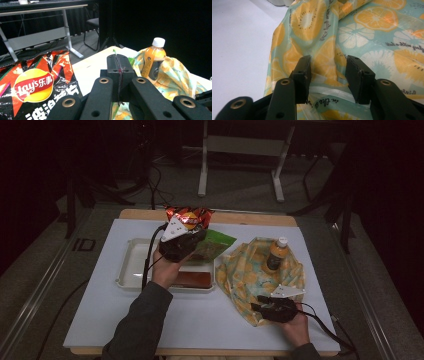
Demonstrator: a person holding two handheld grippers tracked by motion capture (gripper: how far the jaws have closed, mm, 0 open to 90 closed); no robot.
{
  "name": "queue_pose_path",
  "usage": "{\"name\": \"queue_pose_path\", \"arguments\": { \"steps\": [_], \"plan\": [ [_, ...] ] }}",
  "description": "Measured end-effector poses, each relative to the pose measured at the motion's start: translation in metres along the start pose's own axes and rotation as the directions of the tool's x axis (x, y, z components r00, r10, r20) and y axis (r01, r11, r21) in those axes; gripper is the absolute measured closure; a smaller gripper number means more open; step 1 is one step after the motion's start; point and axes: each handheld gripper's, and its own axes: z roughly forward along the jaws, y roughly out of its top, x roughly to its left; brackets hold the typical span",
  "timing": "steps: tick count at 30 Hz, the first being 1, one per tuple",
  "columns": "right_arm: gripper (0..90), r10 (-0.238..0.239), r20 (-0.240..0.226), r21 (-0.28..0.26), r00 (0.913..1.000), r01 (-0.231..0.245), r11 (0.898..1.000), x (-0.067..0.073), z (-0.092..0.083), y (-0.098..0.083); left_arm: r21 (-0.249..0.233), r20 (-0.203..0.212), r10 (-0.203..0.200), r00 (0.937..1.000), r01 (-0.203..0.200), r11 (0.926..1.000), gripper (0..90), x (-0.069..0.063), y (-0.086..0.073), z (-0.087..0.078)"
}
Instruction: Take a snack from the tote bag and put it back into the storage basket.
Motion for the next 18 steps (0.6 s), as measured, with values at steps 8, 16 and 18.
{"name": "queue_pose_path", "arguments": {
  "steps": [8,16,18],
  "plan": [
    [55.6,0.001,0.0,0.0,1.0,-0.001,1.0,0.0,0.0,0.0,0.02,0.002,-0.007,1.0,0.007,0.9998,89.7,0.002,-0.008,0.002],
    [55.6,0.001,-0.001,0.001,1.0,-0.001,1.0,0.0,0.0,0.0,0.048,-0.004,-0.017,0.9999,0.017,0.9987,89.7,0.005,-0.017,0.006],
    [55.6,0.001,-0.001,0.001,1.0,-0.001,1.0,0.0,0.0,0.0,0.052,-0.006,-0.017,0.9998,0.018,0.9985,89.7,0.005,-0.018,0.006]
  ]
}}
